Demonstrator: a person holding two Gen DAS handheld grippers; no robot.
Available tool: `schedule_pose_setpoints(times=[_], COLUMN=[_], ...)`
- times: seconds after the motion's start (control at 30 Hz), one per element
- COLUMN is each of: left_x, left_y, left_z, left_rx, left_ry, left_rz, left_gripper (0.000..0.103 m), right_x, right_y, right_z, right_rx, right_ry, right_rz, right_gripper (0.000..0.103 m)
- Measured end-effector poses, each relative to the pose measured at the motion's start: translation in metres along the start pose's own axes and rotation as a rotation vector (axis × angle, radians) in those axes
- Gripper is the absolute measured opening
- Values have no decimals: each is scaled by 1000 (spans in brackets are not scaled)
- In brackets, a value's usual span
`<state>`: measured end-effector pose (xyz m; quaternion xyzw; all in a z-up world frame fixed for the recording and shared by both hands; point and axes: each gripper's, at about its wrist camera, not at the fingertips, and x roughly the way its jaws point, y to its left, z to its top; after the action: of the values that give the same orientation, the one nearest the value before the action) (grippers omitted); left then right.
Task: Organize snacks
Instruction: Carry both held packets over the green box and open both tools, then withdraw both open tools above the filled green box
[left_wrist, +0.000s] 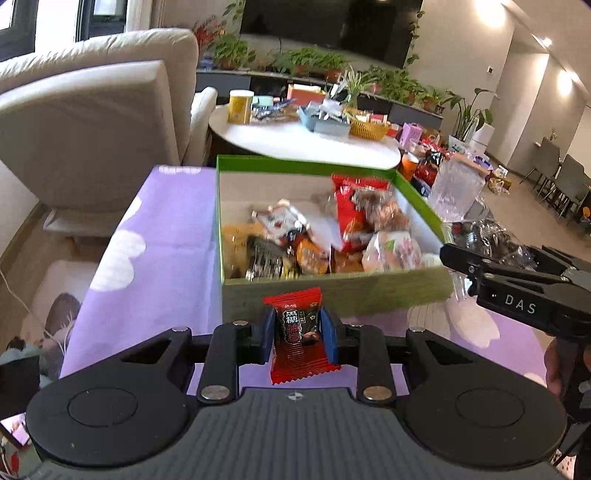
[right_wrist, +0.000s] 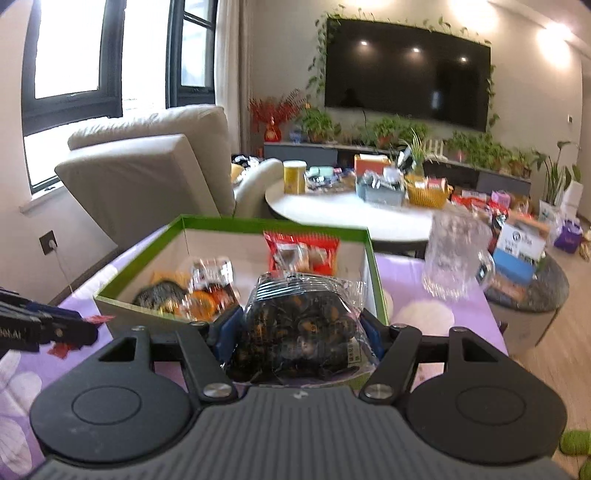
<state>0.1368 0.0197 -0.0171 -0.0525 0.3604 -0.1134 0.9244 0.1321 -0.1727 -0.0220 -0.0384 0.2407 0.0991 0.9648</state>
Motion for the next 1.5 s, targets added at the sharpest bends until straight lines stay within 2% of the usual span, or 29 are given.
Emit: schedule_pose_setpoints(times=[0.23, 0.57, 0.77, 0.9, 1.03, 1.1, 1.17, 1.27, 1.5], left_x=[10, 41, 65, 84, 92, 94, 95, 95, 91], left_y=[-2, -3, -5, -4, -5, -6, -6, -6, -9], left_z=[24, 47, 57, 61, 62, 61, 61, 60, 60], left_rx=[9, 10, 20, -4, -1, 3, 2, -4, 8], left_ry=[-42, -33, -16, 13, 31, 38, 44, 33, 44], left_rz=[11, 19, 29, 63, 59, 63, 80, 108, 105], left_gripper=[25, 25, 26, 26, 27, 33, 48, 56, 63], right_x=[9, 32, 53, 64, 69, 69, 69, 63, 56], right_y=[7, 9, 9, 6, 5, 6, 7, 6, 2], right_z=[21, 29, 34, 36, 36, 36, 36, 35, 32], right_rx=[-33, -37, -16, 54, 94, 90, 85, 96, 95], right_ry=[-53, -40, -27, -26, -18, -21, -29, -62, -50], right_rz=[25, 31, 25, 14, 23, 19, 11, -22, -33], right_gripper=[69, 69, 70, 72, 75, 75, 77, 77, 77])
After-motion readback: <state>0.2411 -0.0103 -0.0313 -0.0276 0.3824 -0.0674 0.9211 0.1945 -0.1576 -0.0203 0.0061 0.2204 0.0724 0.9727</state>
